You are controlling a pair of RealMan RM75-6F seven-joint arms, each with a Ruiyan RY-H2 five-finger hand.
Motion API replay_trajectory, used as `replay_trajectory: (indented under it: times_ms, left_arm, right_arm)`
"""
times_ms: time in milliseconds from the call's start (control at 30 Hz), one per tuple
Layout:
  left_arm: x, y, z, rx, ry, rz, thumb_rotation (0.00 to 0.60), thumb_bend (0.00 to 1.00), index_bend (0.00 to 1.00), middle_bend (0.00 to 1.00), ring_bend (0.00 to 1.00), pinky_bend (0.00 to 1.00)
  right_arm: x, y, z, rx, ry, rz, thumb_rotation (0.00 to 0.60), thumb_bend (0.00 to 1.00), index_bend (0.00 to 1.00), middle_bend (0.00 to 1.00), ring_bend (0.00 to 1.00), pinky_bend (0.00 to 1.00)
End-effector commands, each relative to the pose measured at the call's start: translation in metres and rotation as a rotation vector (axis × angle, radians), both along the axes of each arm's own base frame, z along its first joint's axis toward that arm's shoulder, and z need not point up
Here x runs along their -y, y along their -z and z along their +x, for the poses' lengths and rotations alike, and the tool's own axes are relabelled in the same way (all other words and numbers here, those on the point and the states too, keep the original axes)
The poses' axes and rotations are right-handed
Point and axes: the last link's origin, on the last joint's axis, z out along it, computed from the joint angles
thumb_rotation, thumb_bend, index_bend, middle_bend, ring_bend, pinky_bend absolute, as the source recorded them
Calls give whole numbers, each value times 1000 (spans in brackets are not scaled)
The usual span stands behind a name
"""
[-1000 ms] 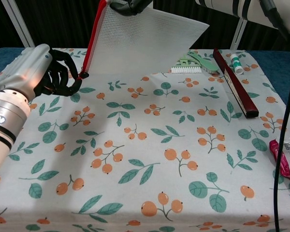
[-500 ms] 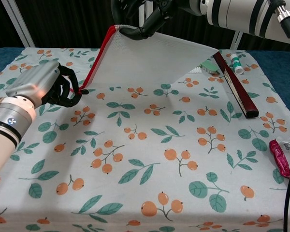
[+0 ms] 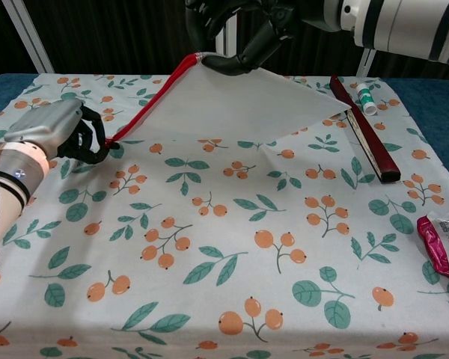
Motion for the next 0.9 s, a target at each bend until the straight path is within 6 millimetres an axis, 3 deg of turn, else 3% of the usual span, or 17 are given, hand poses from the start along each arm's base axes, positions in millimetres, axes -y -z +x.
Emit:
replay_trajectory:
  times_ms: [33, 333, 767, 833, 900]
  left_arm:
    - [1, -3, -4, -6, -3, 7, 600, 485, 707, 757, 692, 691]
    - [10, -12, -18, -25, -18, 26, 600, 486, 707, 757, 692, 691]
    - [12, -14, -24, -35, -46, 26, 600, 483, 706, 751, 685, 691]
    - [13, -14, -23, -35, -39, 23, 600, 480, 679, 730, 664, 689]
    - [14, -15, -21, -37, -33, 11, 600, 414, 538, 633, 577, 665]
  right_arm:
    - [-6, -7, -6, 2, -8, 4, 600, 442, 903, 498, 257, 231]
    - [-21, -29, -27, 3, -21, -18, 600, 441, 905, 504, 265, 235]
    - [-22, -43, -42, 38, 10, -23, 600, 441, 905, 506, 265, 238]
    - [-23, -40, -44, 26, 13, -15, 600, 441, 905, 506, 265, 237]
    - [-24, -35, -46, 13, 10, -7, 600, 441, 905, 506, 265, 237]
